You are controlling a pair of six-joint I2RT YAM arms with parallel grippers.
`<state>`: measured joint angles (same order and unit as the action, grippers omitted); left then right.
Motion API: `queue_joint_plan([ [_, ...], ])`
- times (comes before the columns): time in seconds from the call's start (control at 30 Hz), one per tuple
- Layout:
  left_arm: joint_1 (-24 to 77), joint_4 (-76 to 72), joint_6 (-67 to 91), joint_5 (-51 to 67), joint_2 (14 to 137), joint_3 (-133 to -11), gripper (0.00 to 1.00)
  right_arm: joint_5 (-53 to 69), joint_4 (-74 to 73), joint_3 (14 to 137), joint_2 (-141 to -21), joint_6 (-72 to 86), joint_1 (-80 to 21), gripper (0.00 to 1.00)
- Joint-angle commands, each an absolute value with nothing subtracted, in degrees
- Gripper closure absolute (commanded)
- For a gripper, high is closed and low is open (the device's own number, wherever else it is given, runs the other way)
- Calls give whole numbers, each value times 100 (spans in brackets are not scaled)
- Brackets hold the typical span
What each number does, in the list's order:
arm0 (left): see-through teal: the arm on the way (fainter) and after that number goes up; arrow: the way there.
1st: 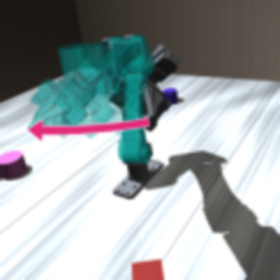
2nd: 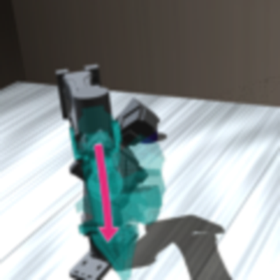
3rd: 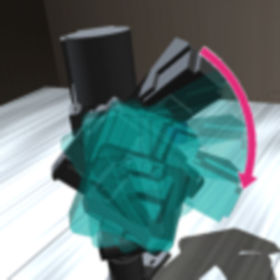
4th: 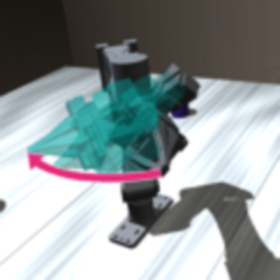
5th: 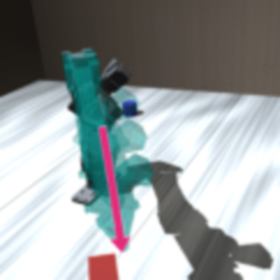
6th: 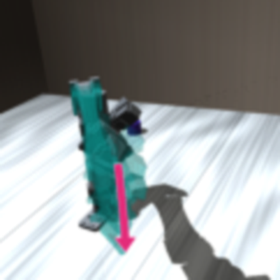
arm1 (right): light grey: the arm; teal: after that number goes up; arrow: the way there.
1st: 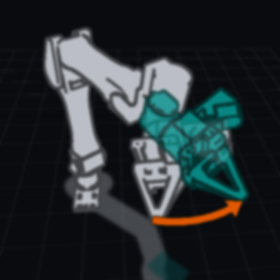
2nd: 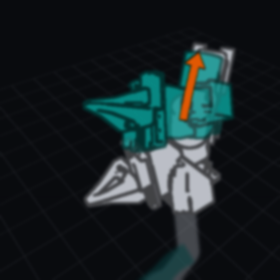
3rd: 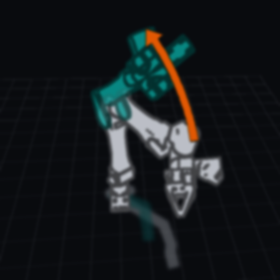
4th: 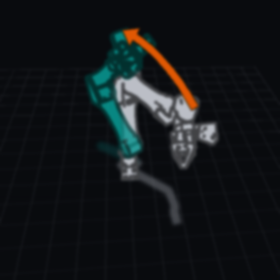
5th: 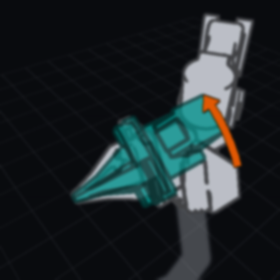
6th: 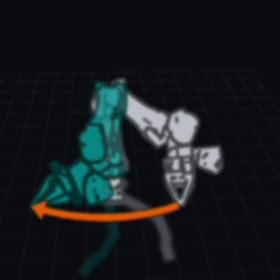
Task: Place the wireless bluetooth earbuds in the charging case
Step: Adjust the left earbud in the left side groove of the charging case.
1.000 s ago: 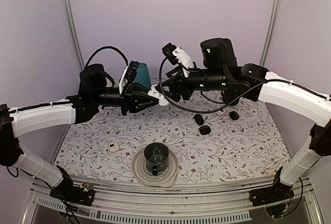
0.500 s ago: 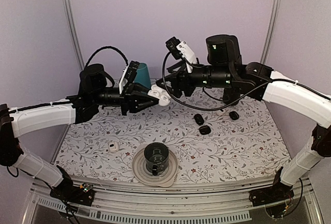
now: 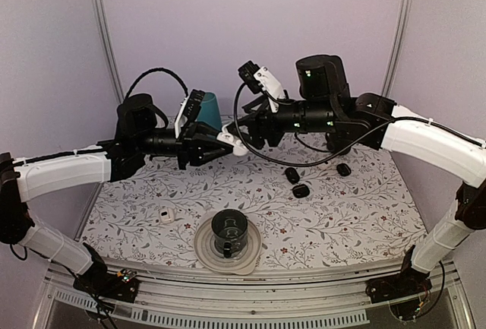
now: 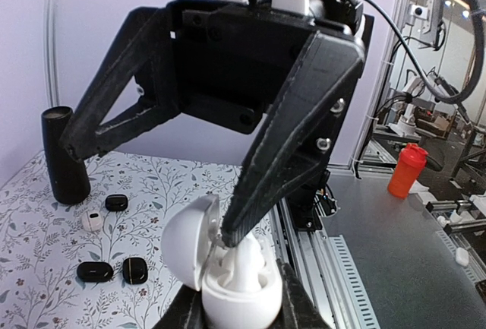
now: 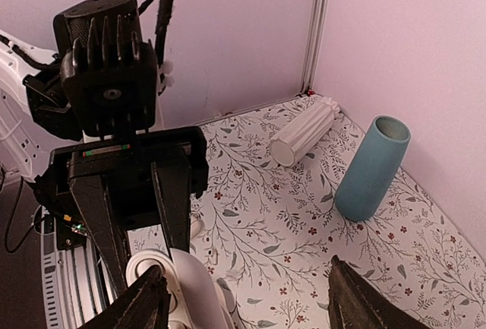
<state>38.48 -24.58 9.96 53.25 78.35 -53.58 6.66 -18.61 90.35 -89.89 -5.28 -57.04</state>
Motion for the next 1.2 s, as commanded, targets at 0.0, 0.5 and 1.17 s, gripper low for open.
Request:
queue_joint_plan([
  [0.0,3805,-2602,1037,5318,7866,-5475,100,485,-1898,9054,-9055,-638,-5824,28],
  [0.5,3797,-2558,1081,5332,7868,-5503,100,-386,-2005,8956,-9310,-938,-6181,28],
  [1.17,3780,-2566,1063,5396,7875,-5416,100,127,-1688,9331,-9141,-493,-5918,24],
])
